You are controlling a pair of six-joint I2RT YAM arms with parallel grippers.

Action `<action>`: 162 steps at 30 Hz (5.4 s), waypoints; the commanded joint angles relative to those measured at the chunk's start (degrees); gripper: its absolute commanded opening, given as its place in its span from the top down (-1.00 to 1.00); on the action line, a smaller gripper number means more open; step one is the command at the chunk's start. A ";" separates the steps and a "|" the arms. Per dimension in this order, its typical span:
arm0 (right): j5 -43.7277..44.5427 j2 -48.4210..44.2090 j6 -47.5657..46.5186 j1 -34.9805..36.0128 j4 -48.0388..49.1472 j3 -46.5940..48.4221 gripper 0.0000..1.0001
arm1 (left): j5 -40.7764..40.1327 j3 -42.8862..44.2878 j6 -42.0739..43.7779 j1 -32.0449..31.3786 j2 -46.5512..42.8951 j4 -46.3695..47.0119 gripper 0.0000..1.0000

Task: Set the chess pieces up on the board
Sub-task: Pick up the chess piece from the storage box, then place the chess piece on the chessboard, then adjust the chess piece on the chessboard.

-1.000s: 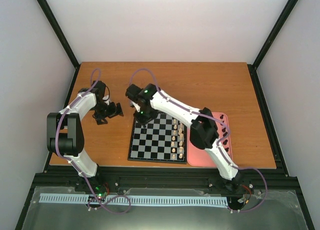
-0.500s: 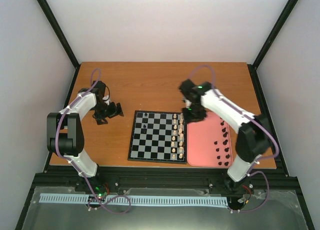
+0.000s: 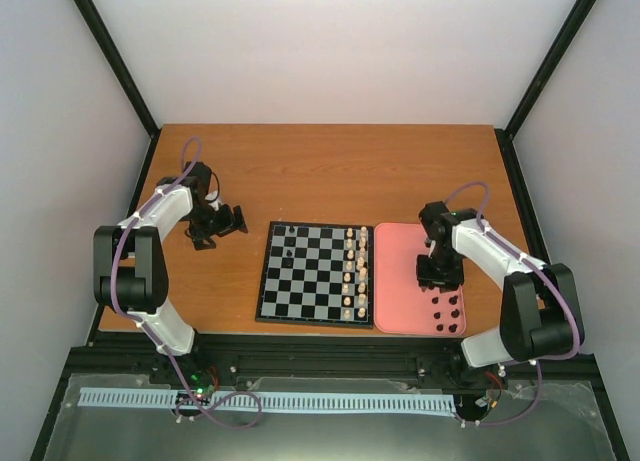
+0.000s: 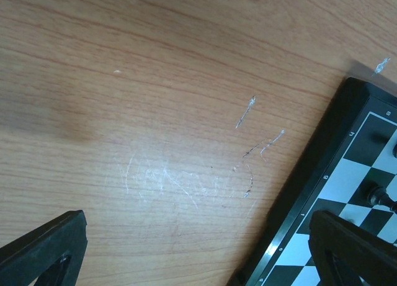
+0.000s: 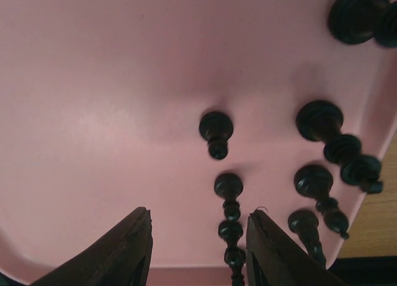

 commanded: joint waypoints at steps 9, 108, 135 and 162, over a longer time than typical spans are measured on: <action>0.24 5.64 -2.17 -4.72 8.72 -0.52 0.36 | 0.30 1.01 -0.11 0.17 0.23 0.59 -1.00; -8.61 52.54 -9.70 43.22 -8.04 70.90 0.49 | -2.83 -1.42 -1.12 0.16 -3.29 0.84 -1.00; -7.10 45.07 -10.14 43.96 -7.72 65.87 0.30 | -2.73 -2.46 -1.03 0.17 -4.54 0.98 -1.00; -2.99 52.46 -10.93 44.85 -9.12 68.99 0.28 | -2.85 -3.21 -0.99 0.20 -4.16 1.41 -1.00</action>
